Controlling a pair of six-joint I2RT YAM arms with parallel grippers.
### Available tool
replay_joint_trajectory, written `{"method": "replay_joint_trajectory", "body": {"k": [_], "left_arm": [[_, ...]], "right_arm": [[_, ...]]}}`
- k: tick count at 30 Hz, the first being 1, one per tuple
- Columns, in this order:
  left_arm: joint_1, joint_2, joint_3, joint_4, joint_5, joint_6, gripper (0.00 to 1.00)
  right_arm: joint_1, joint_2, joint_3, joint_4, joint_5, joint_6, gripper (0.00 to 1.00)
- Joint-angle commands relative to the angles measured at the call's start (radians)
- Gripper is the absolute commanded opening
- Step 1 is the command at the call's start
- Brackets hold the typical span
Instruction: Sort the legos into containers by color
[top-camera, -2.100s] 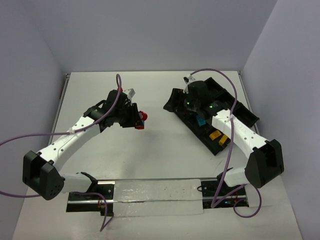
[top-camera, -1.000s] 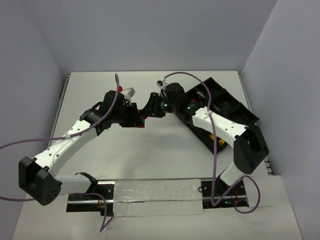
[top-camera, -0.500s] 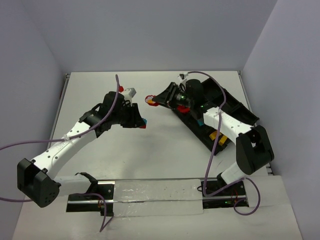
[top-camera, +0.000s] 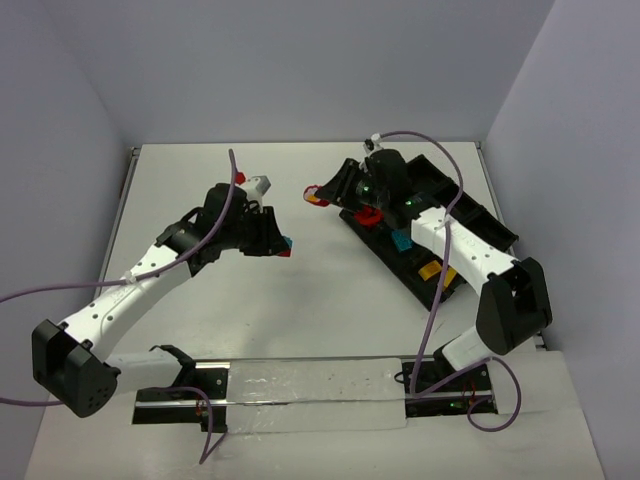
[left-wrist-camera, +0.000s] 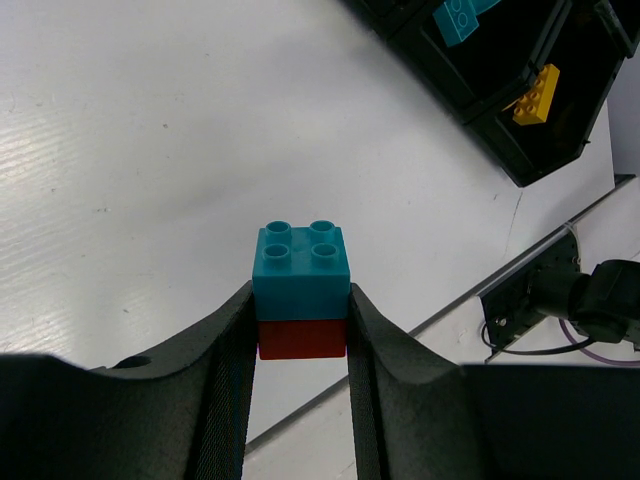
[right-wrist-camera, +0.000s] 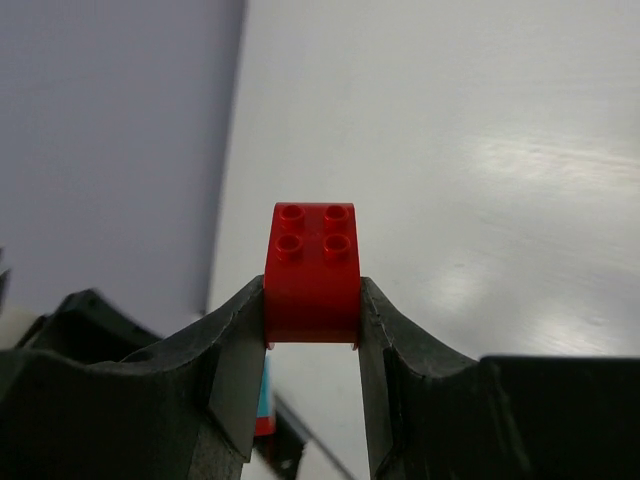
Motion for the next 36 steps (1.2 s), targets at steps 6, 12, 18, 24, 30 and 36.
{"method": "replay_joint_trajectory", "body": {"k": [6,12,18,24,30,36], "left_arm": [[0.001,-0.036,0.012,-0.011,-0.028,-0.013,0.0],[0.001,-0.021,0.041,-0.031,-0.072,-0.046,0.0],[0.001,0.005,0.073,-0.022,-0.067,-0.099,0.0],[0.001,0.012,0.101,-0.026,-0.038,-0.108,0.0],[0.001,0.004,0.13,-0.041,-0.048,-0.089,0.0],[0.001,0.016,0.125,-0.012,0.008,-0.054,0.0]], "right_arm": [[-0.036,-0.068,0.131,-0.326,0.463,-0.312,0.0],[-0.099,-0.022,0.137,-0.363,0.536,-0.375,0.0],[-0.139,0.097,0.214,-0.365,0.539,-0.419,0.0],[-0.157,0.226,0.304,-0.378,0.546,-0.437,0.3],[-0.161,0.221,0.352,-0.412,0.524,-0.436,0.76],[-0.156,0.049,0.232,-0.367,0.403,-0.42,0.73]]}}
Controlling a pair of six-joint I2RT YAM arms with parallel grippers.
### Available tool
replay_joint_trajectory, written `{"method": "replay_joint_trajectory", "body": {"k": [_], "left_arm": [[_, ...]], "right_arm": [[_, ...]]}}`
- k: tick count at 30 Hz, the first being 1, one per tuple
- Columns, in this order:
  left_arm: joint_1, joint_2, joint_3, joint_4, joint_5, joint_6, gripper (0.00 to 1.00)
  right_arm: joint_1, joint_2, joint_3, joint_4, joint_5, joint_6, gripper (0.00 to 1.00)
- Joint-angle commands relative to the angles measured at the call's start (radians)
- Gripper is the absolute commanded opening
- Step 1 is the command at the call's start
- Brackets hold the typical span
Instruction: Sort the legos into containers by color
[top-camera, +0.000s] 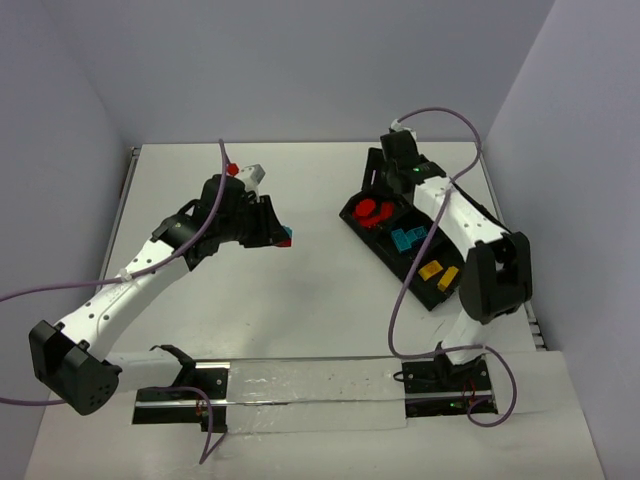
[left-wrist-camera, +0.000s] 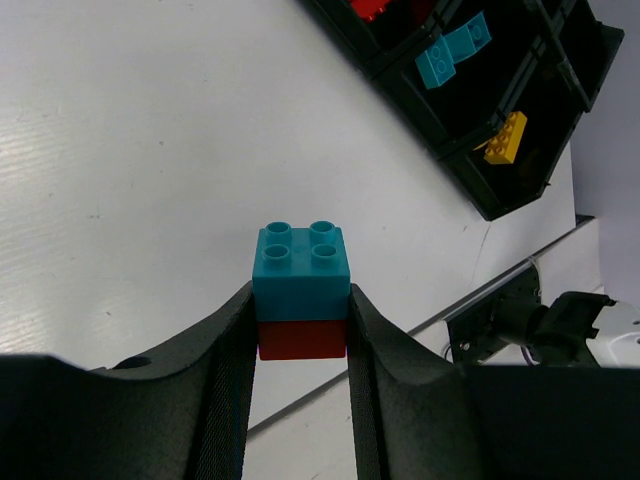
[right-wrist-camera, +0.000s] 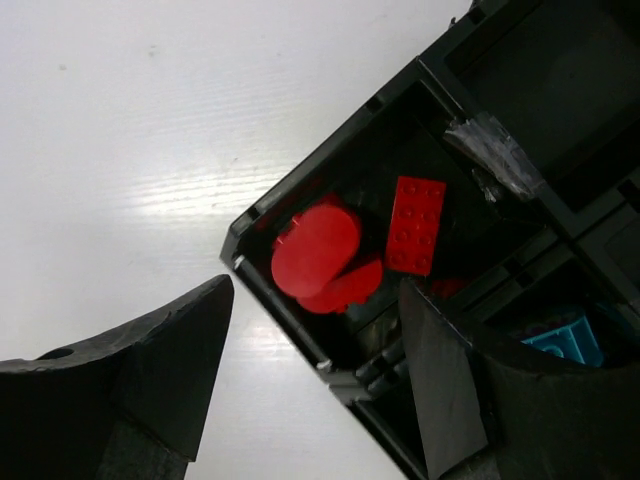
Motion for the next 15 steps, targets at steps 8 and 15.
{"method": "replay_joint_trajectory", "body": {"k": [8,15], "left_arm": [[0.002,0.01,-0.019,0.167,0.172,0.048,0.0],[0.002,0.068,-0.014,0.151,0.129,0.053,0.0]], "right_arm": [[0.089,-0.393,-0.288,0.142,-0.442,-0.016,0.69],[0.237,-0.386,-0.295,0.167,-0.542,0.178,0.72]]}}
